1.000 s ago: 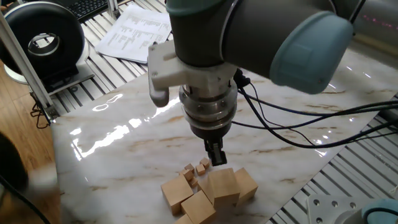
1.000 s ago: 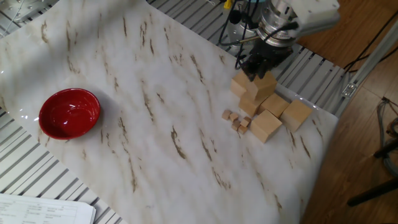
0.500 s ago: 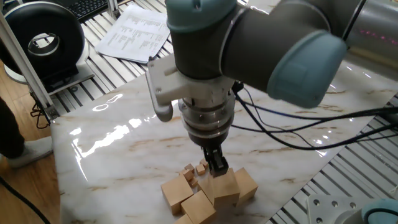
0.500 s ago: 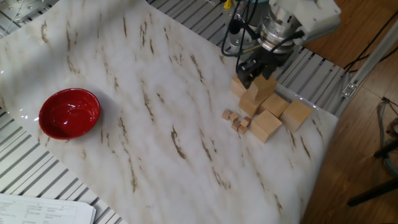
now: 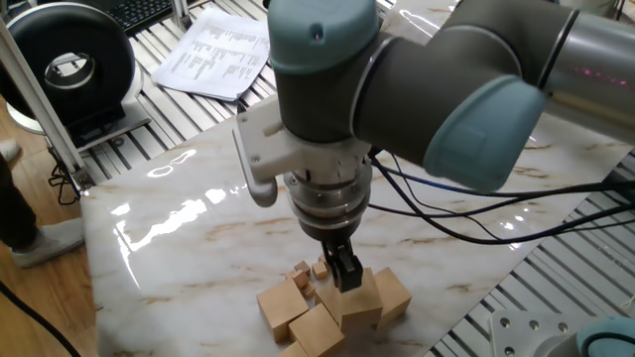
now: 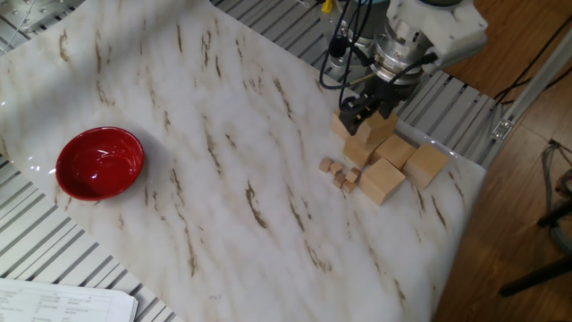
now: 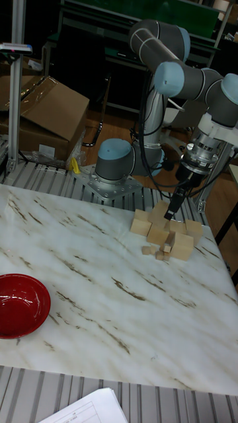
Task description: Stack the blocks into a pyramid shape
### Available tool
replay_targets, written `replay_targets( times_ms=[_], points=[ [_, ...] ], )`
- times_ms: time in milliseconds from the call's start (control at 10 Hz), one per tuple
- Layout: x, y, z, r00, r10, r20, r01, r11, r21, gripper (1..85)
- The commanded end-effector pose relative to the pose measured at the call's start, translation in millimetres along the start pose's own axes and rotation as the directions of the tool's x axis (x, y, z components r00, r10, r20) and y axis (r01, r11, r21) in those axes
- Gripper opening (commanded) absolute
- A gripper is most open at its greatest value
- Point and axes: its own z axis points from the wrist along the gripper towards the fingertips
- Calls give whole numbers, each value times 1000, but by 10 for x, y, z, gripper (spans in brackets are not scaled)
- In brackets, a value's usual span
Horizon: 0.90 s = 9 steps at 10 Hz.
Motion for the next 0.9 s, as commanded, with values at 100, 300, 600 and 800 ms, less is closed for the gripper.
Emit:
replay_targets(
  times_ms=[100,300,600,800],
  points=[
    [0,25,94,1000,-11,-2,11,1000,-6,793],
    [-37,-7,152,1000,-14,11,14,1000,9,793],
    [-28,-42,208,1000,-21,8,21,999,26,793],
    [-72,29,198,1000,-9,25,9,1000,7,807]
  ],
)
